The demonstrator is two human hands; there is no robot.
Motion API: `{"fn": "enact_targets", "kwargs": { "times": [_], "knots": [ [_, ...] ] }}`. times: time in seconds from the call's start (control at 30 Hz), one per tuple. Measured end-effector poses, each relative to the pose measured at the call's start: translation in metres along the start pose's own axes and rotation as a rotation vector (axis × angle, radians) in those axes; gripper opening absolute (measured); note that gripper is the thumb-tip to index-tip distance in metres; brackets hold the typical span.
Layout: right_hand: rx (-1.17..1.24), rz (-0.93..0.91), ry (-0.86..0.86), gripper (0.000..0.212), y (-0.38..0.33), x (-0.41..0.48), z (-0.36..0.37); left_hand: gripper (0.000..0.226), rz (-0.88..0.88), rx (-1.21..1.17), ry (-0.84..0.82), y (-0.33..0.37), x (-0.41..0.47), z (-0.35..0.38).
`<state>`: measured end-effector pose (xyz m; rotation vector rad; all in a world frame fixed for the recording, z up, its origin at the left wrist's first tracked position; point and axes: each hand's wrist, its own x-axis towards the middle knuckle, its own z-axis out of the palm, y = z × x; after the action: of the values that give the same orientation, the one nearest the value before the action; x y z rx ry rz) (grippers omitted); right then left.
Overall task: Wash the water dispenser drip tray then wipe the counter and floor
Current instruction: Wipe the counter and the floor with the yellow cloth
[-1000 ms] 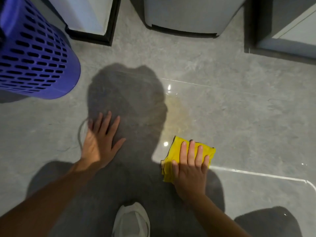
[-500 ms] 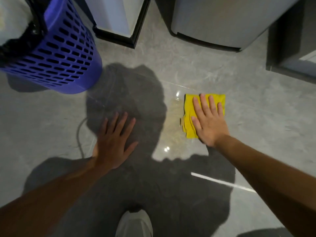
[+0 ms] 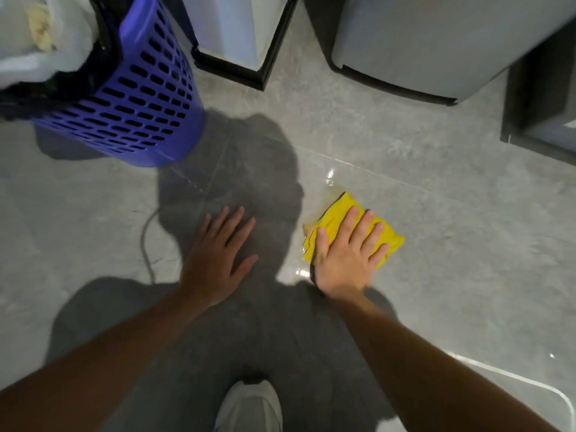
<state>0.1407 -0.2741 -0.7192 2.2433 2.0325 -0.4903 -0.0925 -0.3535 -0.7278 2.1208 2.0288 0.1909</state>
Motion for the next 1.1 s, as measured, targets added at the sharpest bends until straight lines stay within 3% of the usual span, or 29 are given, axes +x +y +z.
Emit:
{"fn": "enact_targets", "kwargs": {
  "times": [0.1,0.27,0.47,0.73,0.83,0.93,1.1],
  "knots": [
    [0.010,-0.030,-0.042,0.083,0.003,0.068,-0.015,0.063,-0.011,-0.130,-0.041,-0.005,0.002,-0.014],
    [-0.180,-0.428,-0.141,0.079,-0.001,0.151,-0.044,0.062,0.043,-0.066,-0.060,-0.030,-0.017,-0.034],
    [-0.354,-0.825,-0.154,0.074,0.027,0.093,-0.038,0.070,0.043,0.002,-0.148,-0.052,-0.061,-0.036],
    [-0.224,-0.598,-0.210,0.072,0.084,-0.088,0.000,0.081,-0.079,-0.034,-0.220,-0.035,-0.072,-0.046],
    [-0.188,-0.454,-0.120,0.074,0.043,-0.040,-0.004,0.085,-0.103,-0.042,-0.235,-0.029,-0.075,-0.049],
    [-0.122,-0.336,-0.191,0.077,-0.016,0.049,-0.016,0.088,-0.121,-0.042,-0.311,-0.024,-0.070,-0.057],
    [-0.177,-0.519,-0.210,0.075,-0.097,0.129,-0.020,0.102,-0.133,-0.060,-0.449,-0.031,-0.063,-0.063]
  ]
}}
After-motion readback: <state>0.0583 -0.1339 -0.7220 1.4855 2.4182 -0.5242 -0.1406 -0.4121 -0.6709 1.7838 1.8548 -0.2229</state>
